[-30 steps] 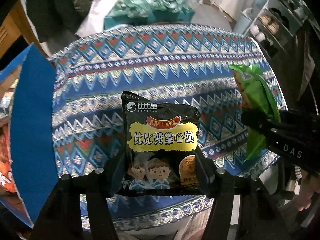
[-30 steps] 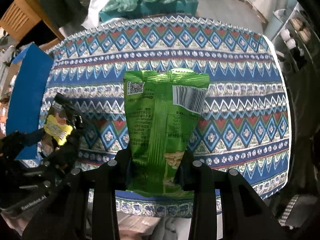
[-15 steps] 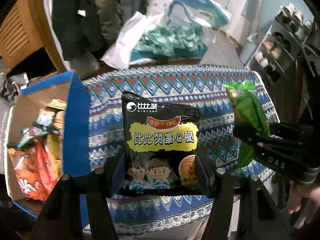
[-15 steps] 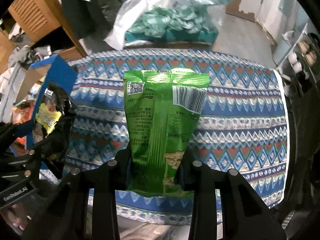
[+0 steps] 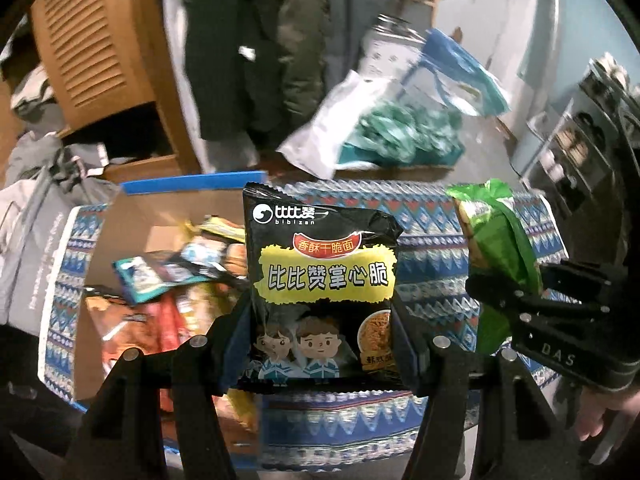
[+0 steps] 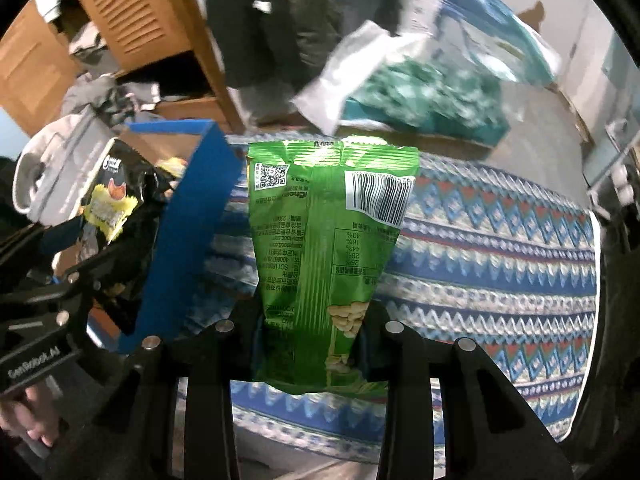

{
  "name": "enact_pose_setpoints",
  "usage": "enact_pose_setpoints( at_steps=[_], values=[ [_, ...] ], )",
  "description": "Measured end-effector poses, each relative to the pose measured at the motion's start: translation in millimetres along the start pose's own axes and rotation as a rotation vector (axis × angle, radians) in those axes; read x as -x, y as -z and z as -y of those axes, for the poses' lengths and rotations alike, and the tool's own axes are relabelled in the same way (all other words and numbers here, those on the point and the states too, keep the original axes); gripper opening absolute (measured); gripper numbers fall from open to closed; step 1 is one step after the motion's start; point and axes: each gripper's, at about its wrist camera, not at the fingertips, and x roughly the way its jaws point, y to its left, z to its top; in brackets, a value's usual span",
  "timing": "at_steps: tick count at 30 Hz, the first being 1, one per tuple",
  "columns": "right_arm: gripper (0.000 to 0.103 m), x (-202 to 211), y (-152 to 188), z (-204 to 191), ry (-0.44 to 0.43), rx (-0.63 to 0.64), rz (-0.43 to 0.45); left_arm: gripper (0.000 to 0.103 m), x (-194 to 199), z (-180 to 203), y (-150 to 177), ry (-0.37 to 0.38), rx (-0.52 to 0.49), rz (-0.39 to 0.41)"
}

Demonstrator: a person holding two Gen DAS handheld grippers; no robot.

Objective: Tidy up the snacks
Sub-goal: 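Carry the black packet and green bag over the box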

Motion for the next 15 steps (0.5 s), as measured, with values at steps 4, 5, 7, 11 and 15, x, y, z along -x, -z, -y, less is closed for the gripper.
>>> enact_pose_setpoints(
  at_steps=[4, 5, 7, 11, 15],
  values=[
    [0.033, -8, -11, -26, -0.026, 0.047, -0.001, 0.063, 8, -31, -2, -0.013, 0.059, 0.013],
    [0.033, -10, -13, -32, -0.033, 0.055, -0.003, 0.064, 10, -41, -1, -0.029, 0.073, 0.020],
    [0.033, -15, -19, -45, -0.050, 0.074, -0.008, 0.063, 12, -54, -1, -0.047, 0.094, 0.027],
    [0.033, -22, -28, -71, -0.072, 0.113, -0.015, 0.063, 13, -82, 1, -0.060, 0.146, 0.028],
    [0.033, -31, -37, -99, -0.107, 0.150, -0.029, 0.063, 14, -109, 6, -0.096, 0.178, 0.029]
  ],
)
